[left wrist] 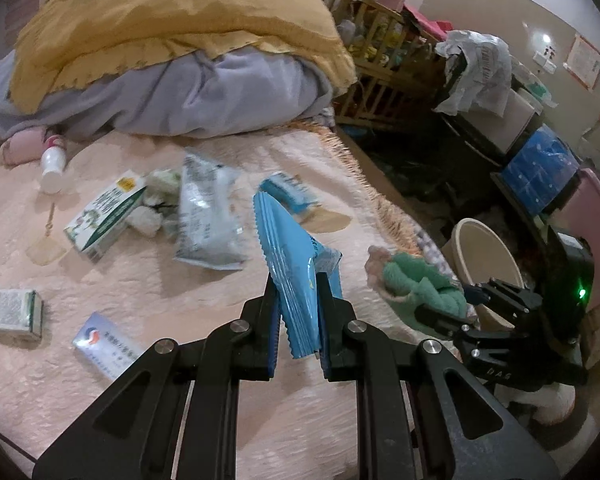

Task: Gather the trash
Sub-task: 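Carry the blue bag and green plush over the white bucket and open both tools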

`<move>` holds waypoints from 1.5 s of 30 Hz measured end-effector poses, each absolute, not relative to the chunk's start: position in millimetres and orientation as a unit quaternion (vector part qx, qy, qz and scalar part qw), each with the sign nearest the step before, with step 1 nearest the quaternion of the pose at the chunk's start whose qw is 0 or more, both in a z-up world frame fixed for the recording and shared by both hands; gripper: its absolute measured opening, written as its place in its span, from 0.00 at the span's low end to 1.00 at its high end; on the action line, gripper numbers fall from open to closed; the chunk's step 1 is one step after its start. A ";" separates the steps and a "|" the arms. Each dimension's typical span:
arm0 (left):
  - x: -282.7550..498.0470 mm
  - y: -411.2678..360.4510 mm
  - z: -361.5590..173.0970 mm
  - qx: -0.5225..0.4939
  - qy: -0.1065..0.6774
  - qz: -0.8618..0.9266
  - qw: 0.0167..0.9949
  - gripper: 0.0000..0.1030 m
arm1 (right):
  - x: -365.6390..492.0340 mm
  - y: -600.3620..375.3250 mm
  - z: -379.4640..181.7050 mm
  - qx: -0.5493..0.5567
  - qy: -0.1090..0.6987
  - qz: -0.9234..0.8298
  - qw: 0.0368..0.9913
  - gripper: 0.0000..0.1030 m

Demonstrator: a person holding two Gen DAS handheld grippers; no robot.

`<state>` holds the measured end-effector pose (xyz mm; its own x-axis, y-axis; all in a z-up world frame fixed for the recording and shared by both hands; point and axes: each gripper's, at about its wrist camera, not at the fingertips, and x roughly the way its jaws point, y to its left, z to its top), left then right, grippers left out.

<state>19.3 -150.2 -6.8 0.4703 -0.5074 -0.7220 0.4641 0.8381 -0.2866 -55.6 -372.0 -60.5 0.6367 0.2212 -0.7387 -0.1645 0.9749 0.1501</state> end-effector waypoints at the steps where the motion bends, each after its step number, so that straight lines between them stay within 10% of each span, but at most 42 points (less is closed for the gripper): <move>1: 18.7 -155.6 -5.8 -0.023 0.428 -0.285 0.857 0.13 | -56.6 -376.1 -58.3 0.045 0.410 0.100 0.906 0.50; 45: -14.7 -436.3 -9.3 0.035 0.416 -0.439 0.796 0.13 | -153.8 -629.2 -59.7 0.237 0.356 -0.199 0.882 0.51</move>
